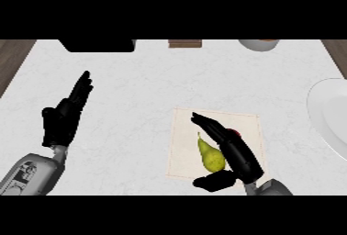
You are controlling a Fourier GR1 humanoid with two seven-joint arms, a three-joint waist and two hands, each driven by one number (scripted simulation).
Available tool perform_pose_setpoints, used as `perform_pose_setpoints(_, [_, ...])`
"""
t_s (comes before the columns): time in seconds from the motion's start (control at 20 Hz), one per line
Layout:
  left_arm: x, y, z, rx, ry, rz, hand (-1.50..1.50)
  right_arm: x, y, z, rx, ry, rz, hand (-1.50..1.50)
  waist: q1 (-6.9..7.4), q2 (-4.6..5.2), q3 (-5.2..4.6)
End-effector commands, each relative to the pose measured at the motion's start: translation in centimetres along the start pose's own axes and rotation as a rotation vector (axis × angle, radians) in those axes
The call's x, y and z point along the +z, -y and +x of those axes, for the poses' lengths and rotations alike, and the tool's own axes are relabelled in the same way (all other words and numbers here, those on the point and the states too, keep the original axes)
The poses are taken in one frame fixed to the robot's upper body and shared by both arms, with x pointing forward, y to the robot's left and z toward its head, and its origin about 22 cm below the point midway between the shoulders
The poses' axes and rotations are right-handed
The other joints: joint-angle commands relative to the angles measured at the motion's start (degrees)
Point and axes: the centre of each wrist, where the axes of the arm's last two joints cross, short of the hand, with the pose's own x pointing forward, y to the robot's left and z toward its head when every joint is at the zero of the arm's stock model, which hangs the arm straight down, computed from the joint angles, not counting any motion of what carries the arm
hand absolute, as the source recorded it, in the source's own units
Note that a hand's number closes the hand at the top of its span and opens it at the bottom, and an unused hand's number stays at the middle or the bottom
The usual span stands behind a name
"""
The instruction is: Pick the tomato from the placemat and place it in the plate
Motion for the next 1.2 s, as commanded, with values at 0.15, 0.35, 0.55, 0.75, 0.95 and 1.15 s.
perform_pose_setpoints(0.15, [-0.5, -0.5, 0.3, -0.003, -0.010, 0.024, 0.00, 1.3, 6.9, 3.7, 0.150, 0.077, -0.105, -1.50, -0.19, -0.20, 0.02])
perform_pose_setpoints(0.35, [-0.2, -0.3, -2.0, -0.005, -0.020, -0.001, 0.00, 1.5, 8.8, 6.0, 0.350, -0.084, -0.003, -1.50, -0.71, -0.18, -0.15])
perform_pose_setpoints(0.55, [0.1, 0.1, -1.4, -0.003, -0.005, 0.009, 0.00, 1.3, 10.5, 6.9, 0.474, -0.246, 0.159, -1.50, -0.01, -0.24, -0.15])
perform_pose_setpoints(0.75, [-0.7, -0.4, 1.1, -0.005, 0.003, -0.021, 0.00, -0.8, 13.2, 9.1, 0.500, -0.328, 0.195, -1.50, 0.82, -0.13, -0.02])
perform_pose_setpoints(0.95, [-0.5, -0.3, -0.6, -0.001, -0.011, -0.014, 0.00, -1.1, 13.6, 9.5, 0.507, -0.392, 0.269, -1.50, 0.33, -0.04, 0.00])
perform_pose_setpoints(1.15, [-1.4, 0.5, 0.1, 0.012, 0.010, -0.007, 0.00, -2.8, 11.9, 8.0, 0.501, -0.424, 0.322, -1.50, 0.46, 0.03, 0.03])
